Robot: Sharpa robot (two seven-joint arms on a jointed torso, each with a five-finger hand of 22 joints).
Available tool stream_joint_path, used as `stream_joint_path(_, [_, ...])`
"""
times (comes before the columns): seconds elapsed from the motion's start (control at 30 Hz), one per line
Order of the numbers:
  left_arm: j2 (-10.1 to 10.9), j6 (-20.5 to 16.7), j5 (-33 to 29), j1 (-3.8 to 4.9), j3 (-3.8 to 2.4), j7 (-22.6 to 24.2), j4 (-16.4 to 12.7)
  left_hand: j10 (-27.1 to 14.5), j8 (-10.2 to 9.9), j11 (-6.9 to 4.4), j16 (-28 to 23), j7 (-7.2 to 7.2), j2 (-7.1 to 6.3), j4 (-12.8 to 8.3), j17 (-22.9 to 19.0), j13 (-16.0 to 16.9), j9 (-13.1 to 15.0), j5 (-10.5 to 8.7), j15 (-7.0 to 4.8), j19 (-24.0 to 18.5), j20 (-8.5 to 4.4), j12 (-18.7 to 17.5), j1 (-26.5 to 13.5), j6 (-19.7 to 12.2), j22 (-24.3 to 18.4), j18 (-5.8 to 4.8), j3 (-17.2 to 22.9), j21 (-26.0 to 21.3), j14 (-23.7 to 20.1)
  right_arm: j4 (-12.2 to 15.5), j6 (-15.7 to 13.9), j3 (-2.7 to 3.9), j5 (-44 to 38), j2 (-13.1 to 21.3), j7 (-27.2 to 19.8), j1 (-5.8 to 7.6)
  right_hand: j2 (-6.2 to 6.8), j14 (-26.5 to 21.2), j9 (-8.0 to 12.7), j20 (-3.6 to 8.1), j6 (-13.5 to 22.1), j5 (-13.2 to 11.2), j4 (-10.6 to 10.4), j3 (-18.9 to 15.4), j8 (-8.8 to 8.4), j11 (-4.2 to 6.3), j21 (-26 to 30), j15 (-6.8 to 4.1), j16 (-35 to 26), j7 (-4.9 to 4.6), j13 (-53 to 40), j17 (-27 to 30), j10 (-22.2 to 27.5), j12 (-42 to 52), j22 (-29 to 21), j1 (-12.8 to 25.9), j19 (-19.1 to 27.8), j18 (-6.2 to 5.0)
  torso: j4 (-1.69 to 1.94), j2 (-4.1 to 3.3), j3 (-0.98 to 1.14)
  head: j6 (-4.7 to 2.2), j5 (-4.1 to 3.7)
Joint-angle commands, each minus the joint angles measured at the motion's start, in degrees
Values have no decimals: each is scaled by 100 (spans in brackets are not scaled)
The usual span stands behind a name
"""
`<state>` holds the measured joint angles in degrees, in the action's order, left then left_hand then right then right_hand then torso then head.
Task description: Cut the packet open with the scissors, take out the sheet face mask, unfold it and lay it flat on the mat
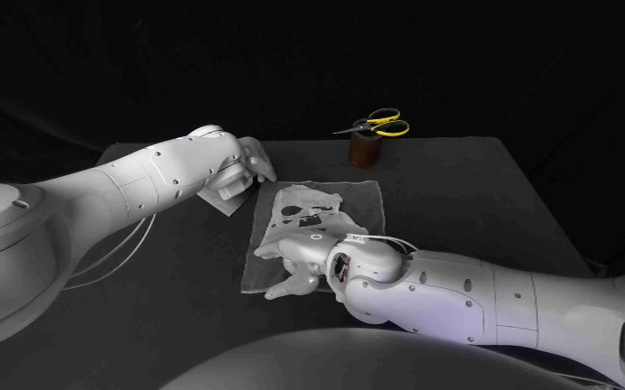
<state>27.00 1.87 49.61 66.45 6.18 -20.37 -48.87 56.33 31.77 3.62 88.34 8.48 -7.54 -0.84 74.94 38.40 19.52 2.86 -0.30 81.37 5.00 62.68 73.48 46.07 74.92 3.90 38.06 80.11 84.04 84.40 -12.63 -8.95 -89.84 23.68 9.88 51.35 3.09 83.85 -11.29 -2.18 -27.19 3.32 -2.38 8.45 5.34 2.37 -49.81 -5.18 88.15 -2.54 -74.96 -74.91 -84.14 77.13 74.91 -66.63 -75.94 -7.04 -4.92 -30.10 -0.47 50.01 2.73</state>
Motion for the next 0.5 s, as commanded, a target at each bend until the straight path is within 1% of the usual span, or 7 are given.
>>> stream_joint_path(0.03, [14,-255,-200,3,-5,209,-34,-159,-34,14,-40,6,-54,36,957,-184,-19,-3,13,-61,9,-143,-31,-48,134,-6,-18,-49,411,36,-193,2,-607,19,36,-4,-34,535,-34,-3,-100,13,-6,-46,43,8,-14,-20,8,-26,-490,-1169,-170,4,526,-61,-28,-13,-4,-3,0,-1,-2])
stream_joint_path(0.2, [82,-481,-466,2,-9,496,-126,-255,-41,37,-120,27,-108,75,758,-286,-42,-3,36,-198,34,-255,-46,-61,-56,46,-29,-201,332,77,-875,2,-106,116,-639,6,-220,493,-137,-20,-483,36,123,58,157,-69,215,50,-98,-118,-361,-985,-114,-164,469,-341,56,-46,-2,0,0,-1,-20])
stream_joint_path(0.23, [104,-538,-541,2,-10,580,-155,-276,-46,41,-156,30,-119,86,675,-309,-49,-3,41,-250,40,-277,-49,-71,-127,65,-29,-260,298,88,-1012,2,99,150,-857,10,-274,457,-200,-31,-721,53,188,128,232,-140,442,100,-178,-226,-233,-852,-43,-334,411,-421,145,-82,-2,0,2,-1,-26])
stream_joint_path(0.33, [236,-725,-908,1,-17,959,-337,-560,-97,94,-566,77,-184,141,-204,-487,-97,-4,89,-744,85,-517,-48,-189,-766,228,6,-812,-130,179,-1401,6,1008,341,-1581,45,-395,383,-273,-73,-1075,0,353,324,317,-206,881,168,-324,-298,-13,-627,103,-629,291,-573,338,-144,-7,5,2,-1,-49])
stream_joint_path(0.37, [287,-791,-1028,1,-20,1086,-411,-679,-110,115,-661,92,-201,159,-391,-577,-110,-3,107,-849,103,-638,-39,-238,-895,258,25,-933,-241,218,-1469,8,1276,415,-1759,64,-433,375,-387,-124,-1584,8,455,445,467,-391,893,306,-331,-465,16,-620,129,-662,284,-620,342,-120,-6,5,0,-1,-55])
stream_joint_path(0.4, [362,-868,-1172,1,-24,1261,-518,-752,-114,121,-780,90,-209,169,-627,-651,-118,-2,116,-985,116,-724,-25,-275,-1070,301,38,-1092,-377,274,-1520,10,1604,516,-1962,92,-437,362,-431,-171,-1861,-15,503,507,552,-502,961,388,-350,-532,57,-588,163,-710,265,-622,368,-119,-6,10,-2,-1,-58])
stream_joint_path(0.5, [601,-1026,-1491,1,-32,1725,-867,-902,-98,152,-1053,114,-222,171,-1141,-855,-131,-2,144,-1233,143,-930,37,-348,-1394,373,66,-1405,-704,472,-1532,13,2308,850,-2366,172,-440,341,-387,-281,-2103,-11,645,704,562,-610,989,477,-359,-649,95,-568,220,-739,258,-630,380,-113,-5,17,0,-1,-42])
